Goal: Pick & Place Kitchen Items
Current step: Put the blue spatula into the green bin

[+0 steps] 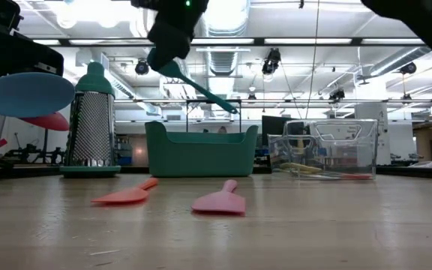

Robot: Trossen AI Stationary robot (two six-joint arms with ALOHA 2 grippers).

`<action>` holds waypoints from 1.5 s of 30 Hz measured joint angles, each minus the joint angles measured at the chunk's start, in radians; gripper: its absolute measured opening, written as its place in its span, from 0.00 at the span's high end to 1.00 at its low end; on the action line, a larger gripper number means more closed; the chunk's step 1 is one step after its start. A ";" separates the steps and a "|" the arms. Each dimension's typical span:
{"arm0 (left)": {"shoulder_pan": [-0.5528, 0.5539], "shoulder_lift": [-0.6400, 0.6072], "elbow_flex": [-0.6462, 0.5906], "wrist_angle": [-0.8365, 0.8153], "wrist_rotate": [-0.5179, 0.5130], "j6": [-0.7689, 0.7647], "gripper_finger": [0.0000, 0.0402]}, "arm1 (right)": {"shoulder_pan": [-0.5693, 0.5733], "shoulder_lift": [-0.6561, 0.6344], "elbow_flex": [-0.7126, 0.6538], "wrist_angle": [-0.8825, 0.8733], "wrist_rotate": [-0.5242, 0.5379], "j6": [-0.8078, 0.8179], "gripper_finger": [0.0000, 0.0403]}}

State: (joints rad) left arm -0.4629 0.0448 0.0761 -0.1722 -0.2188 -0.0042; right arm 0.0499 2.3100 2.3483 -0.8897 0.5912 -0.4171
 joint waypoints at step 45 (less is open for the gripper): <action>0.000 0.000 0.000 0.000 0.000 0.000 0.98 | -0.270 0.000 -0.238 0.250 -0.170 -0.048 0.79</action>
State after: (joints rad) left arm -0.4631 0.0452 0.0761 -0.1724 -0.2188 -0.0042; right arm -0.2200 2.3098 2.1103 -0.6399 0.4215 -0.4656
